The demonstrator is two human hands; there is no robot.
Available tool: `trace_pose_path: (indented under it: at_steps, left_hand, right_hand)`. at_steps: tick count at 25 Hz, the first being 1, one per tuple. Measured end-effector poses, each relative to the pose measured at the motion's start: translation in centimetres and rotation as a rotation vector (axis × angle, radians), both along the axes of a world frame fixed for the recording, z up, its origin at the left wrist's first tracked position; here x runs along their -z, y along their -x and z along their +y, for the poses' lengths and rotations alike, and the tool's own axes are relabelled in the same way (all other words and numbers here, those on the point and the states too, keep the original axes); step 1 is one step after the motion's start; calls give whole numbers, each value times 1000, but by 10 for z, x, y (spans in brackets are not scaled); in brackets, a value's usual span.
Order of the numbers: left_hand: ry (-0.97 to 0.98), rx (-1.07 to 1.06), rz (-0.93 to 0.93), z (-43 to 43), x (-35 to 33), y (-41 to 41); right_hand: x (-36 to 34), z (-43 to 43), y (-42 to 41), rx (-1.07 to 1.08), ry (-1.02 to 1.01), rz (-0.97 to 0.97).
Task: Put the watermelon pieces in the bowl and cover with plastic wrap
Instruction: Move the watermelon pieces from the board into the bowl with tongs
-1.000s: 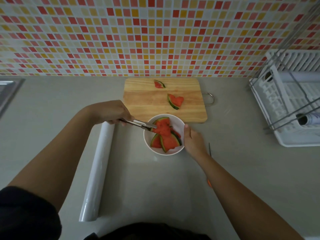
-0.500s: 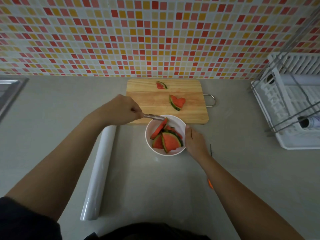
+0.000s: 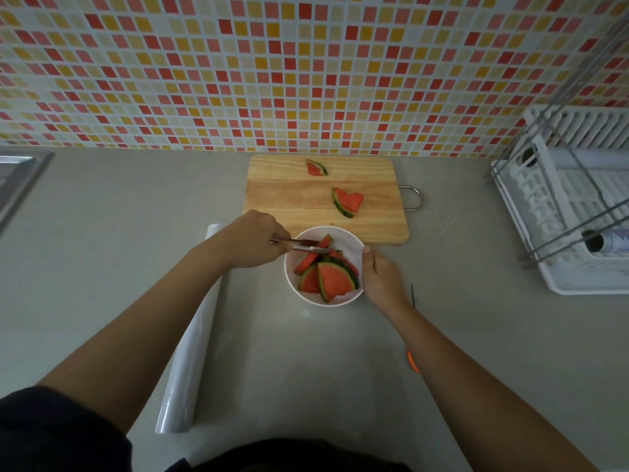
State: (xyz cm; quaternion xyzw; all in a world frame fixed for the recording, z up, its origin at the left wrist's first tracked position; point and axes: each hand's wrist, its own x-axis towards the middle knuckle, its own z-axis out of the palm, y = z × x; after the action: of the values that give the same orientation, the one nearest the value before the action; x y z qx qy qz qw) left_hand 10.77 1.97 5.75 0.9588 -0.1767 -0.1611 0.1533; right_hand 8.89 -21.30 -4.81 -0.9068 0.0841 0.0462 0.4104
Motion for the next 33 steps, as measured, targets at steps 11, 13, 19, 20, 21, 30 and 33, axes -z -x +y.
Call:
trace_pose_path:
  at_steps: [11,13,19,20,21,30,33]
  left_hand:
    - [435,-651,315,3,22,-74]
    - [534,-662,446,-9,37,-87]
    - [593,-735,510,-33,56,-107]
    - [568,-739,501,-36,56,-108]
    - [543,-740,489,-38,55,-109]
    - [518,-715,242,-32,45,-111]
    - [363,-670,133,-18,47,-114]
  right_hand:
    - [4,-1,-1,3,-11,-9]
    - [4,-1,0,-5,-5,-5]
    - [5,-1,0,0,0,-2]
    - [5,-1,0,2,1,-1]
    - [5,-1,0,1,1,-2]
    - [3,-1,0,0,-13,-8]
    - [3,0,0,-1,-15,-17]
